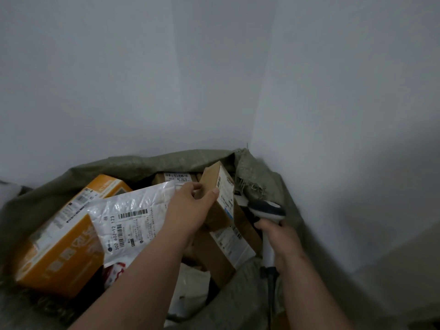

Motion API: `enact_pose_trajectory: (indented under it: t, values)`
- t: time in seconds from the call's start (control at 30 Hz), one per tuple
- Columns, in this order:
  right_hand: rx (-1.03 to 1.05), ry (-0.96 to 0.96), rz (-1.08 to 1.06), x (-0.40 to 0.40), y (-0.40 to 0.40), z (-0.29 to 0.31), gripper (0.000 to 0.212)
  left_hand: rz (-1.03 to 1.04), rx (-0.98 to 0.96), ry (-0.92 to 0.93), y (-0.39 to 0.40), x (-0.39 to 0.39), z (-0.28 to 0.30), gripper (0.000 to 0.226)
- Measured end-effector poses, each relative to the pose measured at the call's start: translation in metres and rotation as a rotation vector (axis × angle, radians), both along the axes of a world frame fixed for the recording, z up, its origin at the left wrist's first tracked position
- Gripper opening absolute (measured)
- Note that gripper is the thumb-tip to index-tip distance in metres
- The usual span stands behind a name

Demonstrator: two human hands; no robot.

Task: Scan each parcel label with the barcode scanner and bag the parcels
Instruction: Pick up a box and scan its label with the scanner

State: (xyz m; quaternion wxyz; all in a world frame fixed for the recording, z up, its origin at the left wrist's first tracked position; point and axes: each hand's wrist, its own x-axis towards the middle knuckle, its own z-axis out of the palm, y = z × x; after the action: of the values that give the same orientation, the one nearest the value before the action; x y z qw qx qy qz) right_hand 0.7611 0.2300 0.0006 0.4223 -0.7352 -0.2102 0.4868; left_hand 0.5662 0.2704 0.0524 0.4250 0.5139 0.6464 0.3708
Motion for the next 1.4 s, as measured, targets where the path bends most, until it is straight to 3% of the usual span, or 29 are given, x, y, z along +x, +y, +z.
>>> enact_pose_trajectory:
  t: [0.13,0.3,0.43,0.57,0.63,0.8,0.87,0.97,1.03,1.1,1.27,1.33,1.4]
  values:
    - [-0.049,0.098,-0.01,0.011,0.016,-0.01,0.043,0.008,-0.07,0.024,0.018,0.008,0.003,0.051]
    - [0.15,0.137,-0.23,0.028,0.019,0.019,0.019,-0.049,-0.107,0.027,0.026,0.017,0.009,0.05]
    - [0.37,0.125,-0.333,0.038,0.02,0.064,0.028,-0.203,-0.169,0.022,0.027,0.03,0.017,0.019]
    - [0.607,0.129,-0.3,0.036,0.015,0.105,0.02,-0.239,-0.288,-0.058,0.018,0.049,0.008,0.013]
    - [0.731,0.066,-0.308,0.033,0.008,0.122,0.02,-0.243,-0.277,-0.008,0.016,0.055,0.005,0.016]
    - [0.983,-0.13,-0.407,0.031,-0.003,0.16,0.022,-0.509,-0.17,0.396,0.017,0.048,0.038,0.043]
    - [1.034,-0.206,-0.423,0.035,0.002,0.172,0.021,-0.485,-0.116,0.408,0.014,0.041,0.06,0.055]
    - [0.874,-0.348,-0.274,0.04,0.015,0.172,0.02,-0.503,-0.076,0.303,-0.002,0.027,0.082,0.061]
    - [0.613,-0.345,-0.177,0.038,0.017,0.153,0.033,-0.663,-0.08,0.356,-0.018,0.018,0.087,0.061]
    - [0.495,-0.326,-0.135,0.029,0.011,0.132,0.044,-0.831,-0.101,0.467,-0.029,0.015,0.081,0.057]
    - [0.533,-0.328,-0.124,0.003,-0.006,0.115,0.039,-0.986,-0.096,0.929,-0.064,0.019,0.031,0.049]
    - [0.574,-0.375,-0.155,-0.003,-0.014,0.12,0.02,-0.98,-0.104,0.916,-0.079,0.019,0.017,0.047]
    - [0.607,-0.391,-0.18,-0.009,-0.023,0.123,0.019,-1.018,-0.087,0.866,-0.094,0.02,0.009,0.043]
